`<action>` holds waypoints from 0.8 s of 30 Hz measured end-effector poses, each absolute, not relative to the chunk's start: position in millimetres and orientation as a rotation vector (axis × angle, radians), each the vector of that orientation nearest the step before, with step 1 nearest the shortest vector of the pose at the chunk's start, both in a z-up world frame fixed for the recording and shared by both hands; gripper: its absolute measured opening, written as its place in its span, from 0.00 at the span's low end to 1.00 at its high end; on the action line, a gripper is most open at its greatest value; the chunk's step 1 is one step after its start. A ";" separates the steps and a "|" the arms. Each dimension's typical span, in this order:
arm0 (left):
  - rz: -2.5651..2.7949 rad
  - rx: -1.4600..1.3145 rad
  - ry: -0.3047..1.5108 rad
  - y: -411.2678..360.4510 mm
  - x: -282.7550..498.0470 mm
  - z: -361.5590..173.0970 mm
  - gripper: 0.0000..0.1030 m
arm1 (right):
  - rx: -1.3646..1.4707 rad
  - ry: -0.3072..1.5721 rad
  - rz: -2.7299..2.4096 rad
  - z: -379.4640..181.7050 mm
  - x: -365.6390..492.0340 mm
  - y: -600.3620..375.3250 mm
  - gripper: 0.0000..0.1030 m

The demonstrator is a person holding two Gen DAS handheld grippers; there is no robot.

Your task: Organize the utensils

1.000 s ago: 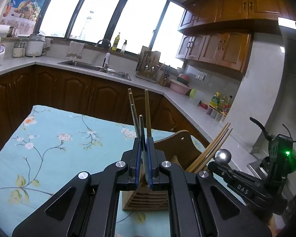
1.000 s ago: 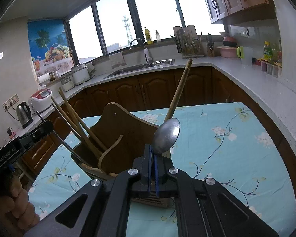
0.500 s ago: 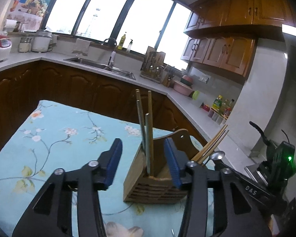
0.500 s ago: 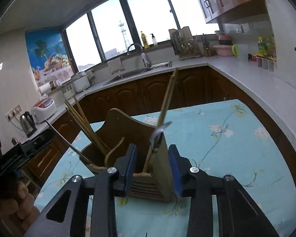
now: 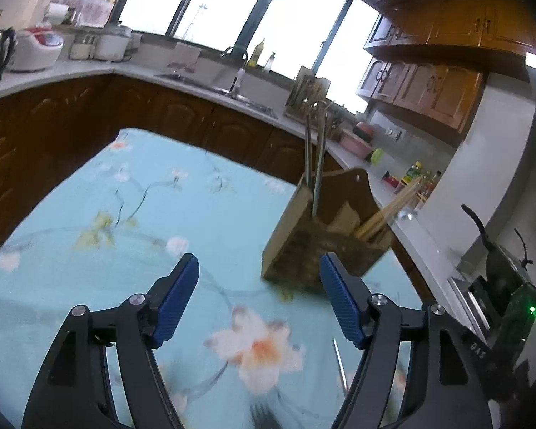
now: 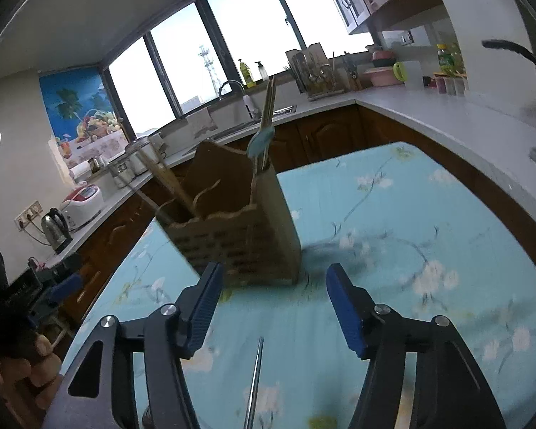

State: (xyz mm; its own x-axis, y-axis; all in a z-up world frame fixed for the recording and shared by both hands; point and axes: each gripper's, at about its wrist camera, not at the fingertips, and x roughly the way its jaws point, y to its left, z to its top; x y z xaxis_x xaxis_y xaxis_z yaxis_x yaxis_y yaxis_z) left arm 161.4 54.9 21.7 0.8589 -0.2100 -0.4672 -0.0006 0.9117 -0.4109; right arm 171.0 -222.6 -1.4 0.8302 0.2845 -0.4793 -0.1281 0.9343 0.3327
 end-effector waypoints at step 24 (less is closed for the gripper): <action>-0.112 -0.303 0.555 26.4 61.5 -9.1 0.71 | 0.194 0.545 0.235 -29.8 69.2 -205.6 0.72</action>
